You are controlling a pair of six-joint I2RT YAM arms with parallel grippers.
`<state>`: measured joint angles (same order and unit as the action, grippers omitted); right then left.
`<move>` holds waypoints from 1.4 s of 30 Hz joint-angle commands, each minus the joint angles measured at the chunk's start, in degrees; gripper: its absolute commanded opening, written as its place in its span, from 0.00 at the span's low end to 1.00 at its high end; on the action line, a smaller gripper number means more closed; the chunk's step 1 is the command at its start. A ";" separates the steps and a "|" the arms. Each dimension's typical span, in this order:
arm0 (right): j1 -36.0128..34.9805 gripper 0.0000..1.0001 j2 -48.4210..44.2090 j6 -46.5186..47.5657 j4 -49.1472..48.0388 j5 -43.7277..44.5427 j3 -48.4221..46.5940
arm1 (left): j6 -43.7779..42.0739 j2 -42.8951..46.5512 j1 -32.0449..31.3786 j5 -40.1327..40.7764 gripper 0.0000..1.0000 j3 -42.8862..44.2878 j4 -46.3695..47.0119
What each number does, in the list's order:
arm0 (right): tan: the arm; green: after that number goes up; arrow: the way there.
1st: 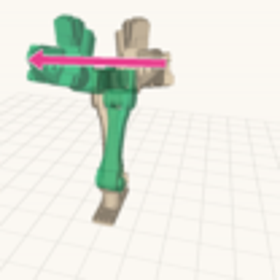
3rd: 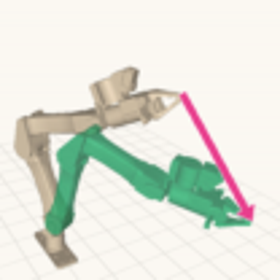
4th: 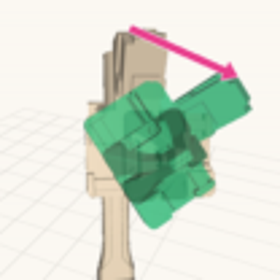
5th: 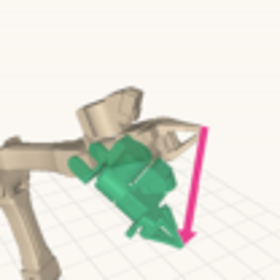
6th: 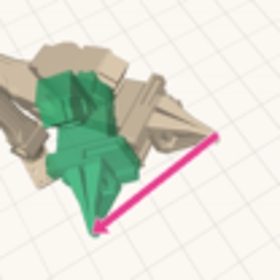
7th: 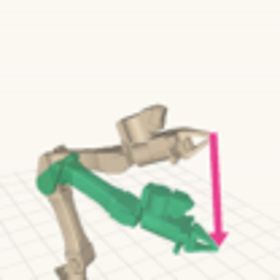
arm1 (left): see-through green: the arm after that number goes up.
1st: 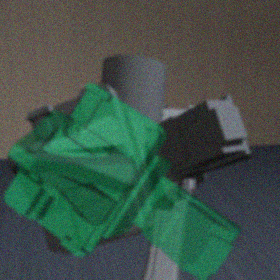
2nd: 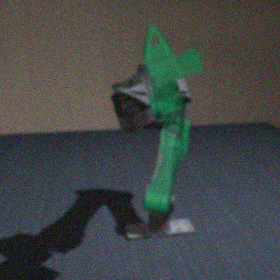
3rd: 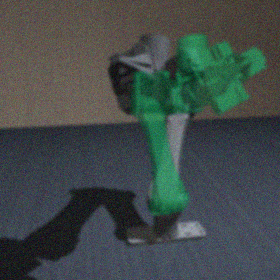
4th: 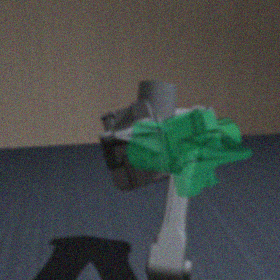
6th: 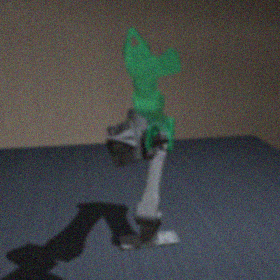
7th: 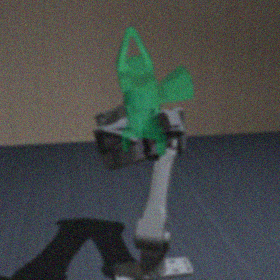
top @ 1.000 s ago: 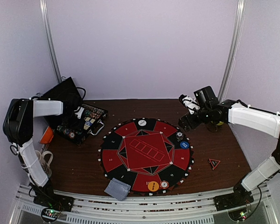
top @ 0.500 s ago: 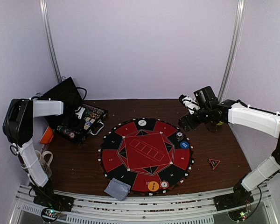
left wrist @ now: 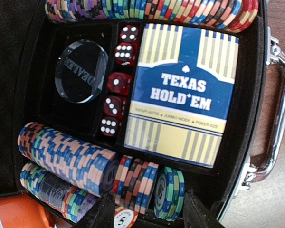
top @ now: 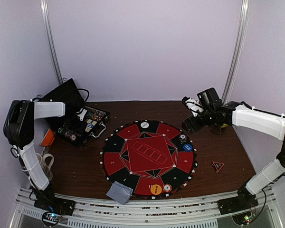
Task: Distribute texas hold em gaming equipment
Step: Pick up the pile of poker chips from the chip case.
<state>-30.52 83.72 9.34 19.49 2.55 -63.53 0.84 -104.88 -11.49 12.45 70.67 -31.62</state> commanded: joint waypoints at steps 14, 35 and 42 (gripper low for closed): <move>-0.24 1.00 0.91 1.07 1.30 -0.35 -1.48 | -2.03 -3.97 -0.38 -0.22 0.50 1.49 0.84; -0.25 1.00 -0.14 0.94 1.65 -0.28 -1.37 | -0.94 -4.20 1.42 -3.90 0.00 4.41 -1.17; -0.19 1.00 -0.84 1.21 1.78 -1.12 -2.46 | 1.88 4.46 1.41 -6.41 0.00 3.53 -3.73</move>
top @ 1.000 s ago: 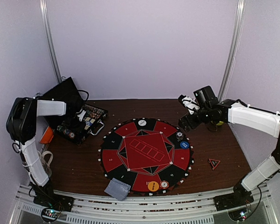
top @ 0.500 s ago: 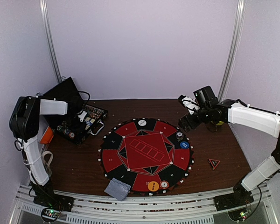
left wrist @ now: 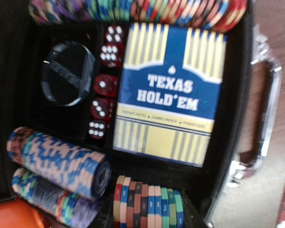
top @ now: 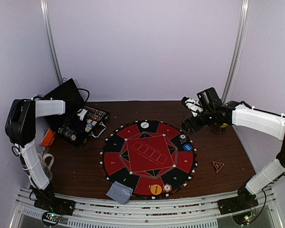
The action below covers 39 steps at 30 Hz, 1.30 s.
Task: Distribute texas hold em gaming equipment
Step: Pick up the pile of poker chips from the chip case, then pass from the left arm to the right
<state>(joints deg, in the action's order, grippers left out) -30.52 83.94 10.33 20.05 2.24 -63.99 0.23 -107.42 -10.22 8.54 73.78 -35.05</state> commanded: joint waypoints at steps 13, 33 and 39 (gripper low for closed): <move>-0.69 1.00 -5.39 1.35 1.42 -8.73 -3.34 | 13.12 20.68 -15.70 -10.49 0.00 2.11 -1.43; -25.00 1.00 -14.28 1.12 -3.03 -3.20 9.15 | 37.97 13.81 -44.78 -32.41 0.00 -8.70 29.78; -29.97 1.00 -16.14 -2.12 -2.16 -2.34 12.47 | 44.06 9.79 -50.93 -32.25 0.00 -11.21 38.68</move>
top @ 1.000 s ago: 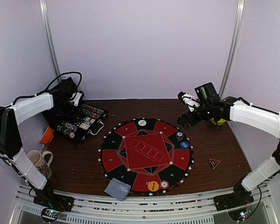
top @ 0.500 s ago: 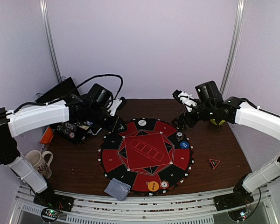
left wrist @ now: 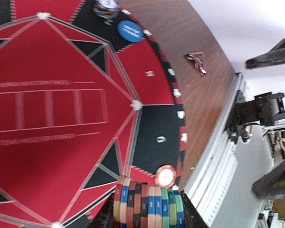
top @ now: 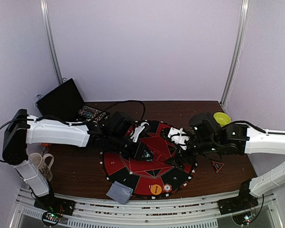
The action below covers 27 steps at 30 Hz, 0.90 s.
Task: Distribute texas hold em gaming equipment
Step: Pass from the left arm to the right
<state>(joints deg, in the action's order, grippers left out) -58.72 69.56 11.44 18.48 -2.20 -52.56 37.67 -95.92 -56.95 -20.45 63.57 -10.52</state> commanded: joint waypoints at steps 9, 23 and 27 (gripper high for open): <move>-5.80 1.00 -3.63 -0.59 -10.74 3.10 9.10 | 20.39 -0.21 -5.52 -0.59 0.00 -11.37 32.13; -5.63 1.00 4.40 4.05 -17.57 -3.94 11.86 | 32.20 -4.19 -6.84 -2.41 0.00 -19.32 48.85; -5.66 0.99 6.64 4.72 -18.62 -2.42 11.50 | 31.98 -5.70 -6.78 -3.21 0.00 -18.13 48.75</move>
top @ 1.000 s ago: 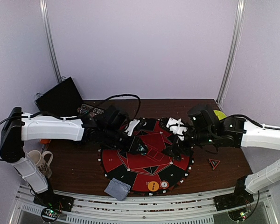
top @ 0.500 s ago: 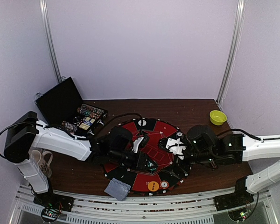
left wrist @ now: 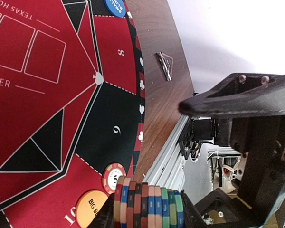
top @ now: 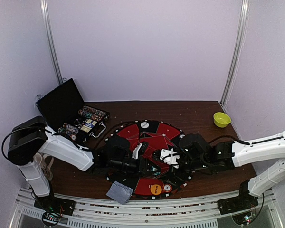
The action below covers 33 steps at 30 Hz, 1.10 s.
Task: Distribute texas hold em gaming equipment
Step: Pass from the left arm to the right
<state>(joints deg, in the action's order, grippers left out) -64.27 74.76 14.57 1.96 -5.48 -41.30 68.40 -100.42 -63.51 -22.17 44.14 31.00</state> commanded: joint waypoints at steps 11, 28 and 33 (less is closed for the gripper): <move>-0.17 0.90 6.76 2.04 -6.26 5.00 0.39 | 3.03 -3.22 -0.22 -2.75 0.00 1.43 11.01; -0.10 0.59 8.42 8.42 -7.82 -0.03 -0.50 | 3.05 -3.06 -0.04 -3.49 0.00 0.95 11.67; -0.14 0.62 8.11 8.97 -8.38 -0.24 -0.52 | 2.97 -3.42 0.05 -3.97 0.00 1.08 12.33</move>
<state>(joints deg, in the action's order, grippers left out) -64.27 83.61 22.65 -5.41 -5.34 -41.30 71.29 -103.53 -63.48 -24.80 44.36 37.95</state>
